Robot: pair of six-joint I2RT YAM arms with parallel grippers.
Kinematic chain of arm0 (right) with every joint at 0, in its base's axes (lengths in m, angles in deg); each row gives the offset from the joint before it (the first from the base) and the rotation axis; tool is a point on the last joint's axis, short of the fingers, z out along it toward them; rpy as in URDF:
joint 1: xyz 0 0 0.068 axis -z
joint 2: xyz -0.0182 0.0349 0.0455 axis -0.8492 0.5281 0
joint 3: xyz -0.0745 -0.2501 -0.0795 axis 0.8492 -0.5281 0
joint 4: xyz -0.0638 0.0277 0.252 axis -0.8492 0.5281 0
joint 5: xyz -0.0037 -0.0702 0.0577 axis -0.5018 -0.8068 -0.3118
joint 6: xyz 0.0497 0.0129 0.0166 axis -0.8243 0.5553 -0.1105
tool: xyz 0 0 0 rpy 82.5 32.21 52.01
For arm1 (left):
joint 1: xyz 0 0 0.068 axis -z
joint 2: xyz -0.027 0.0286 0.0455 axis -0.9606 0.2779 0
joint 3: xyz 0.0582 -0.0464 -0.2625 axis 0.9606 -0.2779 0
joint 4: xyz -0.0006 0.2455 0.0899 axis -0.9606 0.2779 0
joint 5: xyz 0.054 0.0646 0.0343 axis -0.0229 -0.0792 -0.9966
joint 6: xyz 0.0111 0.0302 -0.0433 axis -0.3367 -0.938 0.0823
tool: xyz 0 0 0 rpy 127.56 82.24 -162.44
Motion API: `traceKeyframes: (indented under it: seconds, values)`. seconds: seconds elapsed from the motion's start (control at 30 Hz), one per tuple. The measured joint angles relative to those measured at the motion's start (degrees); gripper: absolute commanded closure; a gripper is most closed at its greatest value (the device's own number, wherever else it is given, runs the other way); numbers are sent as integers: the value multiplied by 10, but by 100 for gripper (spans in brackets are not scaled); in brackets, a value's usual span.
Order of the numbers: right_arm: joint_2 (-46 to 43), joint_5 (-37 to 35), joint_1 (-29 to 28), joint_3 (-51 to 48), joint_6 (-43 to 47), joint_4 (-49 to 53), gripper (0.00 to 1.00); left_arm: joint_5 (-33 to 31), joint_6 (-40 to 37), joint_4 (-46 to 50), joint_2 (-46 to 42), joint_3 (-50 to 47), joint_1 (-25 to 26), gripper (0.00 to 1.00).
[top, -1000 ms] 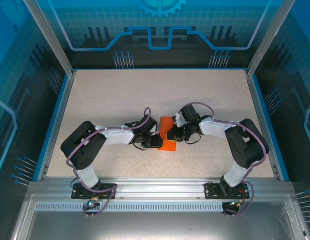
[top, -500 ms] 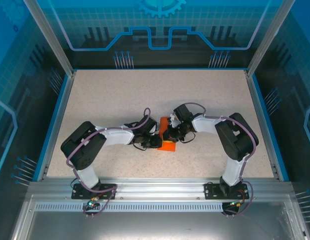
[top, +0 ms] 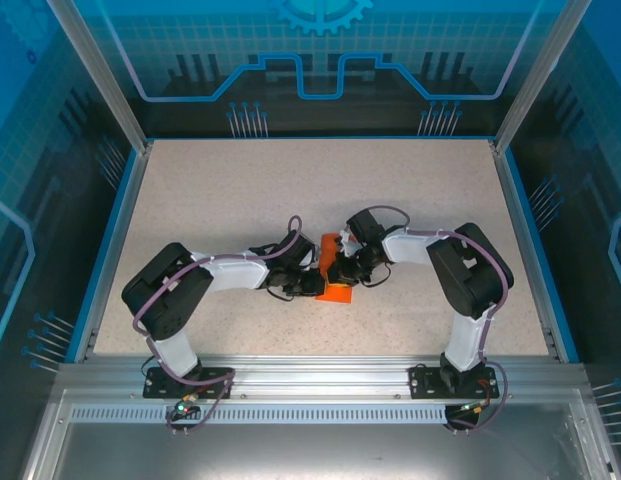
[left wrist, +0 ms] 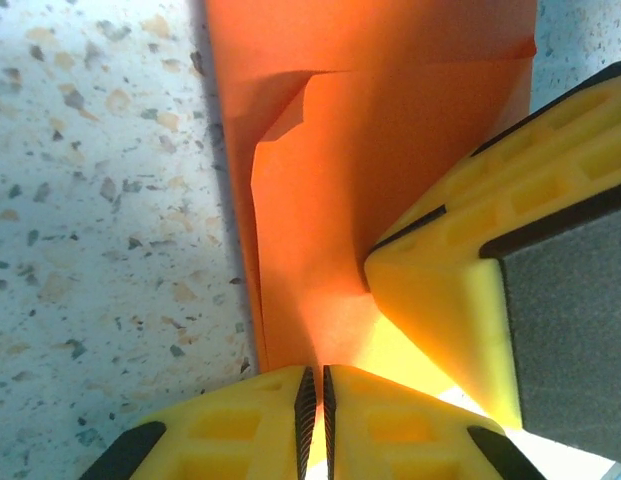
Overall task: Fold a paper plane with a square sheet of paper (fold left side to right side)
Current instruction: Fold the triangle a second time at the center of the table.
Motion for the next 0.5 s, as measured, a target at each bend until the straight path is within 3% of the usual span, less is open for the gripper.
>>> traceKeyframes:
  seconds: [0.5]
  values:
    - [0,-17,65,18,53,54,88,-2,0,-1,2,0,1,83]
